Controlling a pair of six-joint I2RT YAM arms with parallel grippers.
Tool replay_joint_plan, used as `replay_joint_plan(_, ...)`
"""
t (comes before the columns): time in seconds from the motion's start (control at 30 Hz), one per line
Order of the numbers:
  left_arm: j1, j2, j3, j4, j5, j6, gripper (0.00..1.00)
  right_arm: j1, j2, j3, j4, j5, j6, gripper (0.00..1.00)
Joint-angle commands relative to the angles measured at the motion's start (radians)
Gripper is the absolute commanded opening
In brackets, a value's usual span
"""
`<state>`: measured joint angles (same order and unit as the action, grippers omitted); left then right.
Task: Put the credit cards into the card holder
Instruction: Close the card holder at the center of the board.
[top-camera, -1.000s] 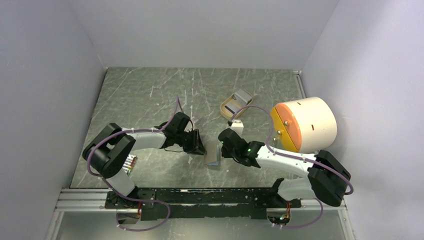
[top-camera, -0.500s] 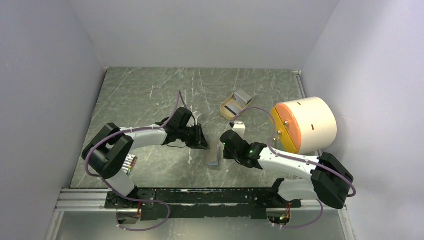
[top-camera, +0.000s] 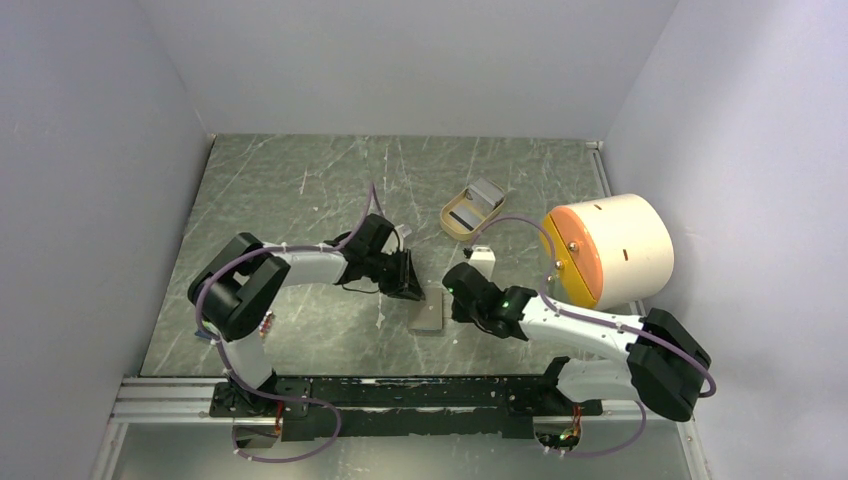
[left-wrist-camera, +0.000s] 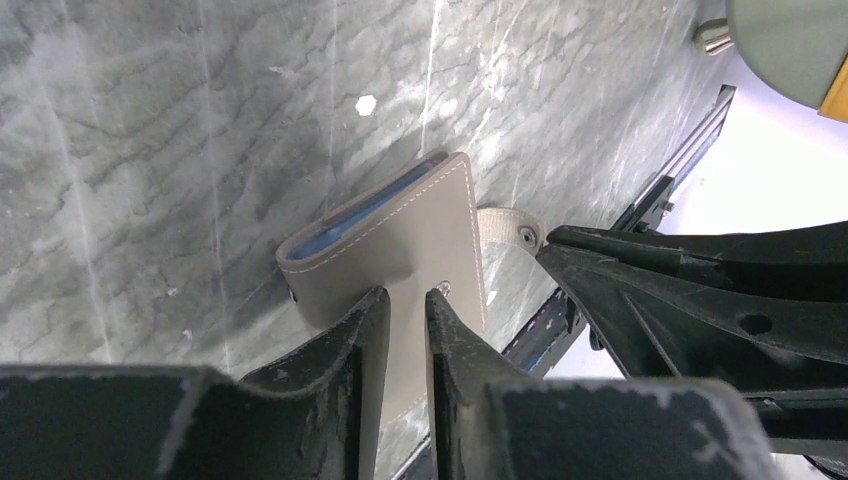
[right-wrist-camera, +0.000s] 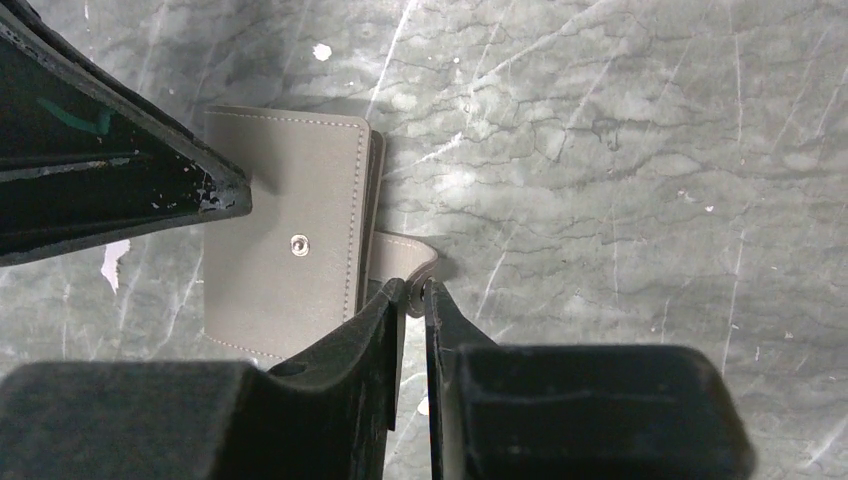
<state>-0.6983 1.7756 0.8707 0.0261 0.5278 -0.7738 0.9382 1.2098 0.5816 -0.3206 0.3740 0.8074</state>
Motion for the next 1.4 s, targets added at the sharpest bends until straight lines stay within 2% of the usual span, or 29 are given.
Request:
replay_joint_plan(0.0,-0.011,0.028,0.025,0.008,-0.002,0.032,0.26,0.004,-0.019,-0.026,-0.022,0.025,0.016,0.17)
replay_joint_plan(0.17,-0.013,0.049,0.027,0.005,-0.009,0.038,0.25,0.004,-0.017,-0.025,-0.034,0.027,0.021,0.2)
replay_joint_plan(0.5,-0.014,0.055,0.026,0.011,-0.001,0.038,0.25,0.004,-0.019,-0.004,-0.11,0.048,0.028,0.2)
replay_joint_plan(0.8,-0.016,0.057,0.024,0.01,0.003,0.04,0.24,0.004,-0.044,-0.044,-0.015,0.017,0.035,0.16)
replay_joint_plan(1.0,-0.016,0.05,0.03,0.002,0.0,0.045,0.24,0.002,-0.041,-0.045,-0.008,0.029,0.04,0.16)
replay_joint_plan(1.1,-0.016,0.05,0.027,0.004,0.003,0.045,0.24,0.002,-0.046,-0.046,0.005,0.031,0.034,0.09)
replay_joint_plan(1.17,-0.016,0.05,0.025,0.006,0.001,0.045,0.24,0.002,-0.058,-0.052,0.022,0.033,0.024,0.0)
replay_joint_plan(1.37,-0.016,0.06,0.016,0.016,0.005,0.041,0.24,0.002,-0.134,-0.077,0.137,-0.012,-0.044,0.0)
